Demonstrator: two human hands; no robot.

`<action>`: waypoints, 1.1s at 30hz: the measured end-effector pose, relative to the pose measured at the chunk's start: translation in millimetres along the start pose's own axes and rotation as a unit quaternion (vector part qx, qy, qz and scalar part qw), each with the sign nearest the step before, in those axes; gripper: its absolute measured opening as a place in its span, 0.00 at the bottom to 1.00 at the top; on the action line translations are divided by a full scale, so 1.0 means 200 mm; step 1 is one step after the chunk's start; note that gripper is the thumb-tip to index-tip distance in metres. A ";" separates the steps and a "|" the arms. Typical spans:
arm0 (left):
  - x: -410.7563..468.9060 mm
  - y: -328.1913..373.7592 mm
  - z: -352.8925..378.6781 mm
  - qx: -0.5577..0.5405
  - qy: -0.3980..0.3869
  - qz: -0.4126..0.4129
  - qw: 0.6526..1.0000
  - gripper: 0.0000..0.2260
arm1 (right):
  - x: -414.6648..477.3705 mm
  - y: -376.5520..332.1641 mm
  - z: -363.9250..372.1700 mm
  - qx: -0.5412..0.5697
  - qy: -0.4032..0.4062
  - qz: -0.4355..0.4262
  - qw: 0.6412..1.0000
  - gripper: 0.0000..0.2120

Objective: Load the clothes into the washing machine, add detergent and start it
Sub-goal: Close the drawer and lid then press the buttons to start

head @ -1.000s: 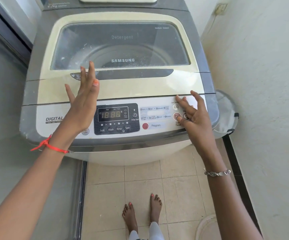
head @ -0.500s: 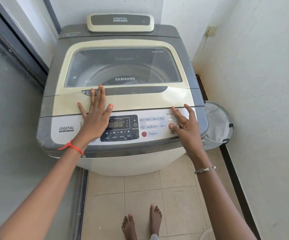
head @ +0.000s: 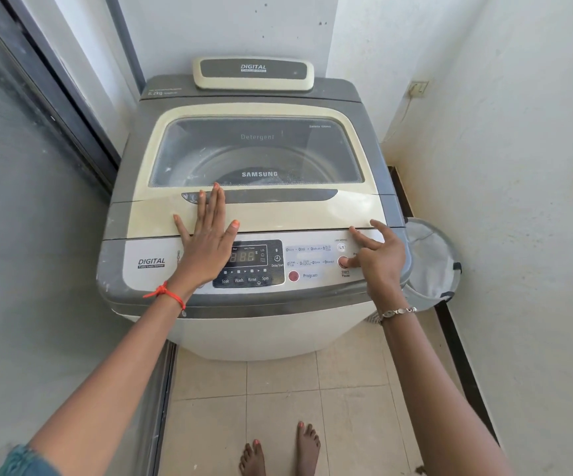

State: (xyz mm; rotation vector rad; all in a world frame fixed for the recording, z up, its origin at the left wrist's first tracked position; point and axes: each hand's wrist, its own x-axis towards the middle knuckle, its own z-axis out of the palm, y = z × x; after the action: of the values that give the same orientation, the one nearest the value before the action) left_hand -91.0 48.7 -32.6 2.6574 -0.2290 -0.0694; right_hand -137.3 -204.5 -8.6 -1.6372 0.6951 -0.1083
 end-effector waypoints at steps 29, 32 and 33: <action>0.00 -0.01 -0.01 -0.012 0.004 0.010 1.000 0.27 | -0.02 -0.01 -0.07 -0.084 -0.065 -0.013 0.994 0.39; 0.00 0.00 -0.01 -0.009 0.007 0.010 1.000 0.27 | -0.02 -0.01 -0.07 -0.085 -0.064 -0.014 0.994 0.39; -0.01 0.00 -0.01 -0.007 0.007 0.009 1.000 0.27 | -0.03 -0.01 -0.07 -0.086 -0.064 -0.015 0.994 0.38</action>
State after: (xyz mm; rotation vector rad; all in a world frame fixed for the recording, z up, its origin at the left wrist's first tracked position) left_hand -91.9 50.0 -31.1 2.6408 -0.2482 -0.0463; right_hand -146.5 -213.5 -1.5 -1.8019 0.5942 0.0359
